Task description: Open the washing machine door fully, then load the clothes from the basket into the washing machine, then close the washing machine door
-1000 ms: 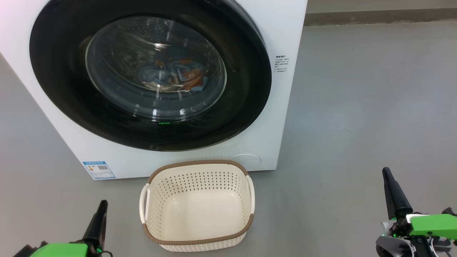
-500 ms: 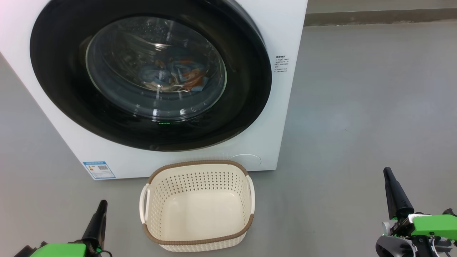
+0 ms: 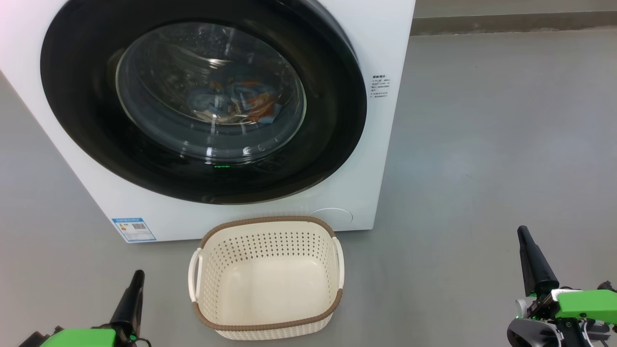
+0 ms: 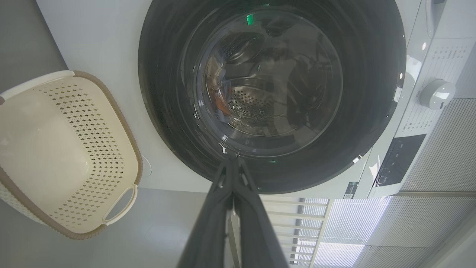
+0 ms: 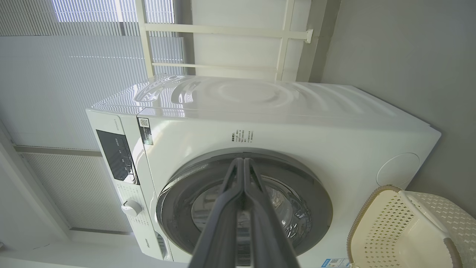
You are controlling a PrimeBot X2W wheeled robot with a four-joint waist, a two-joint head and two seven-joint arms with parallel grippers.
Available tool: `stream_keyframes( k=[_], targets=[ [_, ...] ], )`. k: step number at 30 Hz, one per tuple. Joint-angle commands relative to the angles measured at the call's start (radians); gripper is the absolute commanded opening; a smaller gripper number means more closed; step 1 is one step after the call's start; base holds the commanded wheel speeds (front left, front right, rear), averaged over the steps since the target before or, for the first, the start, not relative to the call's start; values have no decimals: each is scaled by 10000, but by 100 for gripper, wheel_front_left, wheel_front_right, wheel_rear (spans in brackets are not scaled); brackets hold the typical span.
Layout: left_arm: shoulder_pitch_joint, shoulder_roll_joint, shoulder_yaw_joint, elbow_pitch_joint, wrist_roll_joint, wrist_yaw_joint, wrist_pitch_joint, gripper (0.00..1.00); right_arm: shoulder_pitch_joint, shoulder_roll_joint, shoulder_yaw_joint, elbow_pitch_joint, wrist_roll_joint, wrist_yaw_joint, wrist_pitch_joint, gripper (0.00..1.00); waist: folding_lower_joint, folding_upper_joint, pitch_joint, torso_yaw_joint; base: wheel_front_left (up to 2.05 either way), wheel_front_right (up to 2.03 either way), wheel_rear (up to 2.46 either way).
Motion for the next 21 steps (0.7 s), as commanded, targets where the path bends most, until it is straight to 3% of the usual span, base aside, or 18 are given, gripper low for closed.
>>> stream_keyframes(
  k=[1,21],
  targets=[
    [-472,150,355,-166,-9,6,63,0,-88,-47,155,-310,29,16,40,0,0,0,0,0,0,0,0],
    [-474,137,374,-164,7,4,78,0,-90,-33,136,-309,13,16,56,0,0,0,0,0,0,0,0]
  ],
)
